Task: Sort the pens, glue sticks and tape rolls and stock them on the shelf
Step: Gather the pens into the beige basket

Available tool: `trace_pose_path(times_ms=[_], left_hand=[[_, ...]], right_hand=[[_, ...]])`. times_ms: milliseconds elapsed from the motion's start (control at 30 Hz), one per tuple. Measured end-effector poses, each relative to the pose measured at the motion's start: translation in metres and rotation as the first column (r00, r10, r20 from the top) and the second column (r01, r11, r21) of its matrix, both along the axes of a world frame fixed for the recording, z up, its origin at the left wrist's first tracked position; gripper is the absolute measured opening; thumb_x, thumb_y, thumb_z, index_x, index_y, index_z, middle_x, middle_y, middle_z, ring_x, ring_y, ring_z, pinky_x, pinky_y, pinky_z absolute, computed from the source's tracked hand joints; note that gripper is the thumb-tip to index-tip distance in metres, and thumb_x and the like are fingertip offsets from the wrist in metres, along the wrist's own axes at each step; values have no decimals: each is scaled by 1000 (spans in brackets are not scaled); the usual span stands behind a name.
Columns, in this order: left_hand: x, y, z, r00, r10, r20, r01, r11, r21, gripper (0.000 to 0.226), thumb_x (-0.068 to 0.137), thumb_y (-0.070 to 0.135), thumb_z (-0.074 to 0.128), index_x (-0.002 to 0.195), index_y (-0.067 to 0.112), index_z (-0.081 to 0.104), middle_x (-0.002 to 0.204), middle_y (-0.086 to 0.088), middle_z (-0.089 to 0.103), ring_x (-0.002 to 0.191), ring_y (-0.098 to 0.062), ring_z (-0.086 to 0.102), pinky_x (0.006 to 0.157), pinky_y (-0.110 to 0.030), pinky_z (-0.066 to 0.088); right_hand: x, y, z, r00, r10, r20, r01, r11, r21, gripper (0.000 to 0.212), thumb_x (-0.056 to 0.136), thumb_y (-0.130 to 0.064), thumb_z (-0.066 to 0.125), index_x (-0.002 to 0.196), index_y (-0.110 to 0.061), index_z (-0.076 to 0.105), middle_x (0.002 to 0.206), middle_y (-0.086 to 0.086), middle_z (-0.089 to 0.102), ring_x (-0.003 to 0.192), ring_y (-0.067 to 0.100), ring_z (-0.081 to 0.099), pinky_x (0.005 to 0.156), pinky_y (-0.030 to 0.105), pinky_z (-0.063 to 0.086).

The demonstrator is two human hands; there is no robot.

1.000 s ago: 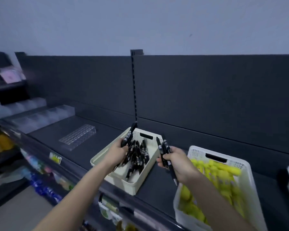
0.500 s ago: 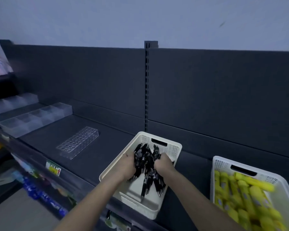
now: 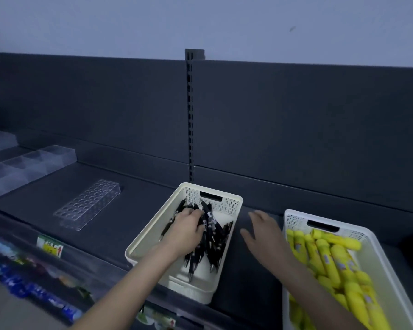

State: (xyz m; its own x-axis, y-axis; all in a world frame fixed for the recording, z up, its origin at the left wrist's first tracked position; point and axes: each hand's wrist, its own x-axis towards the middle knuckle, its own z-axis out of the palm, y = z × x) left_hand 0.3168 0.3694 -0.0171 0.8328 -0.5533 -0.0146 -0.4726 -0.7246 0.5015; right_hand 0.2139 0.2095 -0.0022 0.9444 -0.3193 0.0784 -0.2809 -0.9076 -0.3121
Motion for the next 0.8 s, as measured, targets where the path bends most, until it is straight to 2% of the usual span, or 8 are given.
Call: trace_pose_path(times_ms=[100,233,400,667,800], left_hand=[[-13,-21,3,996,-77,33,78,997,-19,44,96,18,42,139,13,37,137,-8,39,132,-24,33,109,-27,26],[-36,-51,5,983,-167,71,168,986,-8,44,95,18,45,138,13,40,136,-9,42,129,-25,36,107,-28,29],[-71,-90,9,954,-279,106,278,960,28,45,95,22,46,138,13,38,136,-9,43,129,-26,36,108,-31,30],[-150,-169,12,909,-393,137,390,919,50,46,94,22,46,139,15,37,139,-6,42,132,-24,34,108,-30,30],[-209,-223,17,892,-413,183,419,908,3,44,94,22,47,137,16,41,140,-4,43,132,-21,35,108,-26,27]], right_hand=[[-28,-18,-2,997,-78,-17,76,994,-73,50,97,-36,39,139,-9,33,142,7,36,132,22,34,110,26,25],[-65,-39,-4,987,-159,-28,155,982,-103,47,96,-36,41,134,-10,38,136,7,42,128,23,38,107,28,29],[-113,-72,-6,965,-258,-45,250,959,-131,50,96,-38,38,138,-11,33,142,6,36,132,23,34,110,31,28],[-212,-138,-4,925,-380,26,381,921,-80,49,94,-36,44,135,-12,38,138,6,41,127,25,41,104,33,34],[-279,-189,1,903,-424,65,426,904,-31,49,95,-34,45,137,-13,35,136,4,42,125,21,42,102,29,36]])
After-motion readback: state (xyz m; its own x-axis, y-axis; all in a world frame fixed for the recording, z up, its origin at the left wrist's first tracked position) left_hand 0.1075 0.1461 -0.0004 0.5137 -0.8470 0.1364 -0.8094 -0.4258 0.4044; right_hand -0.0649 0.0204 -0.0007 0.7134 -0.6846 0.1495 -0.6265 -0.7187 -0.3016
